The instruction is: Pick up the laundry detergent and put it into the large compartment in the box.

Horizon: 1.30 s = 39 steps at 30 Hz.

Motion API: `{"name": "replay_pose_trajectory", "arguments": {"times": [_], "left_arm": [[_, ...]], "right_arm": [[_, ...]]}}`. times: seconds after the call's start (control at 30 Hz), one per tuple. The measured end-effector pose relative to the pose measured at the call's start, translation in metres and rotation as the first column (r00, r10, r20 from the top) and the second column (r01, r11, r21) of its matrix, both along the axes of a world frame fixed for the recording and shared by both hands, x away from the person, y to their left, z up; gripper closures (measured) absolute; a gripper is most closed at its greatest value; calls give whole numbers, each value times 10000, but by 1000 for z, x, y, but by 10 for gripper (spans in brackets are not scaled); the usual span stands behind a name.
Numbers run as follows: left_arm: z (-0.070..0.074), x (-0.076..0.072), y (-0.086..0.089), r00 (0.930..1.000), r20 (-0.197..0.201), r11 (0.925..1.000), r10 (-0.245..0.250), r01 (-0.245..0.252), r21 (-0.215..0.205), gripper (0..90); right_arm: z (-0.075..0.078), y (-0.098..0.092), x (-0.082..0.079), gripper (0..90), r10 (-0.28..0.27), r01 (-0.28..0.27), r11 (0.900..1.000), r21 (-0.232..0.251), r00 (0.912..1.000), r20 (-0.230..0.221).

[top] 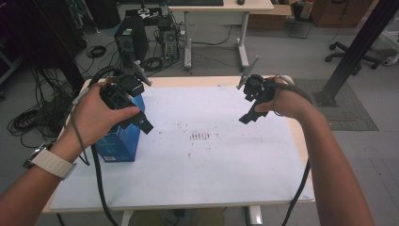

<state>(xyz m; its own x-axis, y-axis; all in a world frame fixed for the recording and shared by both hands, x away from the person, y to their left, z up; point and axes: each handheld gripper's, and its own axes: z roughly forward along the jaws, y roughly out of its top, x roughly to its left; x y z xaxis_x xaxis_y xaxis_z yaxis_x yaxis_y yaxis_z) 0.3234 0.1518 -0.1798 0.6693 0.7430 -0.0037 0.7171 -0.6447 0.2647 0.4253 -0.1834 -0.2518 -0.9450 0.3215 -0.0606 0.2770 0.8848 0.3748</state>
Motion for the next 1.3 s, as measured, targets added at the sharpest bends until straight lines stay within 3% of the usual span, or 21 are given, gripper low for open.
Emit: {"name": "replay_pose_trajectory", "arguments": {"times": [0.6,0.97,1.3], "left_arm": [[-4,-14,-12,9944,-9,9944,-1053,1053,64,106],[-11,-19,-16,9843,-38,9843,-1766,1766,23,105],[-14,-22,-17,9818,-49,9818,-1900,1900,-21,102]], "right_arm": [[-2,4,1,87,63,-63,10000,-17,10000,-17],[-3,6,3,87,51,-51,10000,-50,10000,-27],[-4,7,3,87,51,-51,10000,-69,10000,-31]]}}
